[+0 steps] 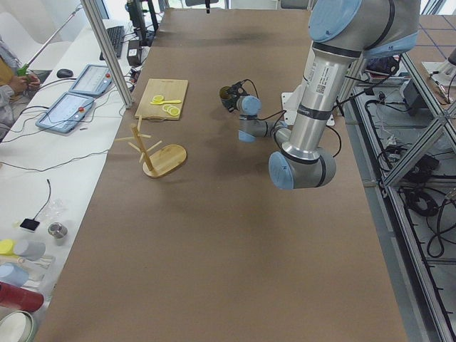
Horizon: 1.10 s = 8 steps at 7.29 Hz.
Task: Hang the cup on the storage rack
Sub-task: 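Lift the teal mug with the left gripper toward the wooden mug tree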
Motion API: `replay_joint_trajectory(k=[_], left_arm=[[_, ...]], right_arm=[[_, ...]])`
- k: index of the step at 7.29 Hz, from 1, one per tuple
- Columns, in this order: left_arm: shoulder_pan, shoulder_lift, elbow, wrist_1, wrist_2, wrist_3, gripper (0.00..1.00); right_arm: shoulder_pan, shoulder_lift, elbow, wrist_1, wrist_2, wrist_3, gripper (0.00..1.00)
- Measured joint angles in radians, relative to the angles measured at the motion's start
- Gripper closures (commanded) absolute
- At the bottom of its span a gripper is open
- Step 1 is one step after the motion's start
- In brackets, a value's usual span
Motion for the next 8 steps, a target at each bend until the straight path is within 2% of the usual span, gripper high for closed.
replay_joint_trajectory(k=[2,6,8], left_arm=[[-0.042,0.014,-0.032,-0.003,-0.002,-0.056,1.00],[-0.197,0.023,-0.070,0.002,-0.021,-0.292,1.00],[-0.315,0.024,-0.064,0.007,-0.137,-0.461,1.00]], right_arm=[[-0.001,0.000,0.001,0.003,-0.001,-0.002,0.00],[-0.001,0.003,0.006,0.007,-0.011,-0.011,0.00],[-0.001,0.003,0.008,0.030,-0.009,-0.039,0.01]])
